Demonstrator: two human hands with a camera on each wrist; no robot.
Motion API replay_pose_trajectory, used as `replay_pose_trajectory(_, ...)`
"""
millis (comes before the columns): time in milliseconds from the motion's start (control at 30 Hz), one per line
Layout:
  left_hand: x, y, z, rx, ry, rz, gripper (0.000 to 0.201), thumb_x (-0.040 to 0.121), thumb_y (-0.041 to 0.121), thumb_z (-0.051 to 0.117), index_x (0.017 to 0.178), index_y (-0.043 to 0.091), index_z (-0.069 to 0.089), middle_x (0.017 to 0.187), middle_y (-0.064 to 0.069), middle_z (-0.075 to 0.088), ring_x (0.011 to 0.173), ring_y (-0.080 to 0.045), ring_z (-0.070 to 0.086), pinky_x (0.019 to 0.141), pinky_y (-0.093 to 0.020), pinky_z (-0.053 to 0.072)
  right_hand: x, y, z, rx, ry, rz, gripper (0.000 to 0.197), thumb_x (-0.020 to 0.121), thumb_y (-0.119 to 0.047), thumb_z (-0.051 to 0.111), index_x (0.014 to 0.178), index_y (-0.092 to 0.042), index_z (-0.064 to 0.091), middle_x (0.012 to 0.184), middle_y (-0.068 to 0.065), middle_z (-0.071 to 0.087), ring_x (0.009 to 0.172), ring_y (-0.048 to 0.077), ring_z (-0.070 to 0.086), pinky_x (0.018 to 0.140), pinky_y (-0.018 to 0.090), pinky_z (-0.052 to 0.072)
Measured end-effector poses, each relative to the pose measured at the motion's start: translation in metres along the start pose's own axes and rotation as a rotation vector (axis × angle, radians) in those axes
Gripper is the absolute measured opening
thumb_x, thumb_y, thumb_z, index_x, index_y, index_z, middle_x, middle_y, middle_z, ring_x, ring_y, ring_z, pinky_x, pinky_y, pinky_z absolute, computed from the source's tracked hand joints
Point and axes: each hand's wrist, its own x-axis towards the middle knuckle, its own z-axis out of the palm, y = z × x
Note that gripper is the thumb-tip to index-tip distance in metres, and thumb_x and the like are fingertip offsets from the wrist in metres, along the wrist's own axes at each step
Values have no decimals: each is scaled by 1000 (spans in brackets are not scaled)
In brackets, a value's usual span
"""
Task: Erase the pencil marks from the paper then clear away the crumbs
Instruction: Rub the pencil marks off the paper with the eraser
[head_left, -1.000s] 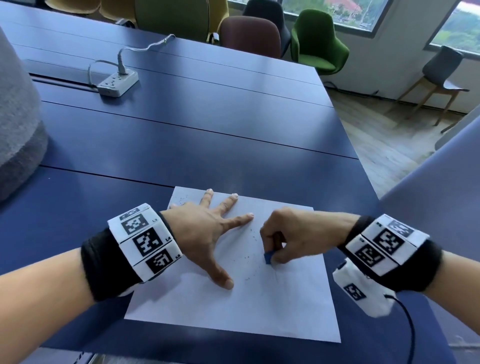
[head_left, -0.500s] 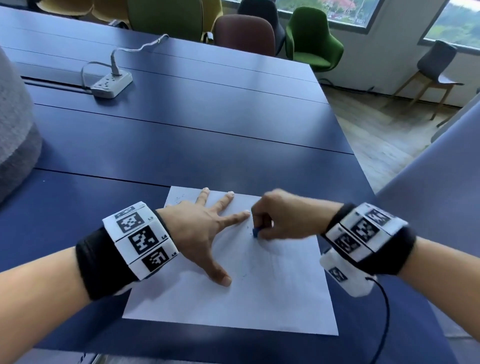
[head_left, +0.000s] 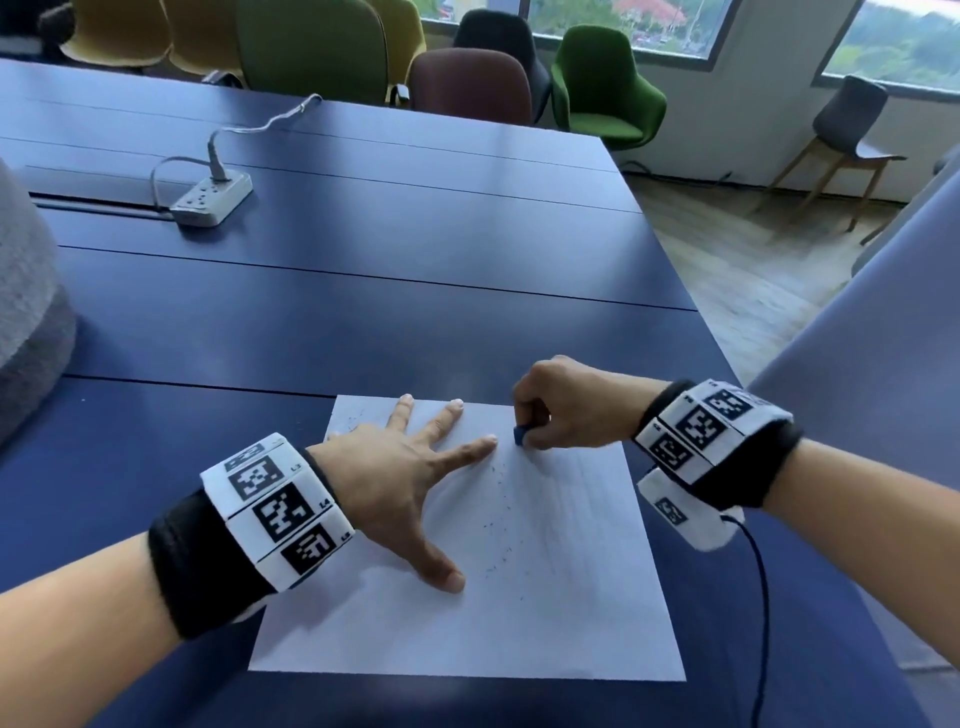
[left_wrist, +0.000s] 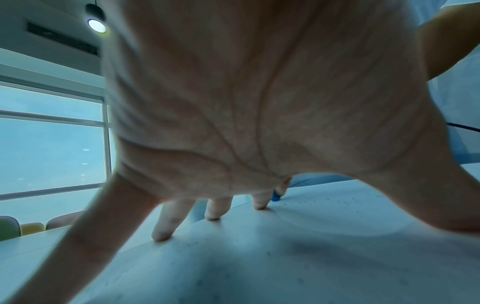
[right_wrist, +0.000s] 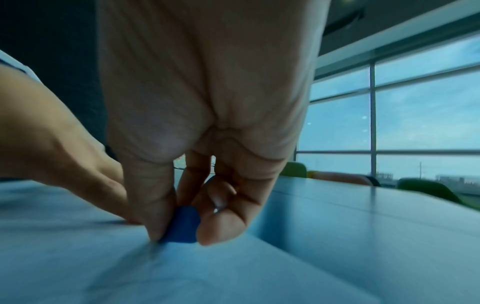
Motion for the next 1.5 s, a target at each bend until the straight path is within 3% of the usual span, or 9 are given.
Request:
replay_pose_trajectory(233,1,-1,1,-15,-4,-5,129,42,93,62,132,67,-27,152,18,-38,146,-31,-26,108,-65,30,-26,-14,14,32,-171,-76,5,77,-14,68,75,-11,66,76,0,68,65,15,59,63,31,54)
replay_pose_trajectory(400,0,-1,0,-25,2,4,130,42,92,63,134,66,-24,153,19,-37,146,-30,-26,108,-64,31,-10,-2,7,6,30,-5,8,79,-16,65,77,-9,66,77,1,66,69,19,58,68,39,54)
replay_pose_trajectory(600,1,0,0,-22,-1,-2,131,43,92,64,135,66,-24,153,19,-38,146,-30,-26,107,-61,35,-17,-7,10,29,-90,-22,7,78,-18,69,77,-11,68,70,-3,64,57,7,52,57,21,46)
replay_pose_trajectory(733,0,0,-1,-19,7,-1,131,43,92,65,136,66,-23,153,19,-37,146,-30,-26,108,-60,35,-13,-2,7,24,29,16,6,80,-16,65,78,-10,66,78,1,67,65,13,55,62,30,50)
replay_pose_trajectory(900,1,0,-1,-9,-3,1,131,43,92,63,135,65,-26,153,18,-38,146,-32,-26,107,-60,36,-41,-24,20,40,-238,-74,7,77,-16,68,73,-17,62,74,-6,65,64,10,55,60,27,50)
replay_pose_trajectory(1067,1,0,-1,-14,-5,-2,130,43,92,64,134,66,-26,153,18,-38,146,-31,-26,109,-60,34,-40,-16,20,33,-53,-29,7,80,-19,64,77,-13,64,76,-2,66,68,15,57,62,34,53)
replay_pose_trajectory(1233,-1,1,-2,-14,1,0,130,46,91,65,137,65,-23,154,17,-36,146,-32,-26,110,-58,33,-57,-31,27,69,-275,-85,4,78,-17,67,77,-14,65,77,-1,67,67,13,57,62,29,51)
replay_pose_trajectory(1400,-4,4,-5,-2,1,1,129,51,87,68,141,61,-21,156,13,-34,147,-33,-23,113,-52,30,-49,-22,23,43,-40,-25,7,80,-19,64,79,-12,64,77,0,67,72,17,58,67,34,53)
replay_pose_trajectory(1500,-5,3,-5,-6,10,6,129,51,87,68,142,61,-20,157,13,-33,147,-33,-22,113,-51,30,-71,-35,34,79,-117,-84,3,79,-15,62,76,-14,63,80,-2,65,72,11,55,68,29,50)
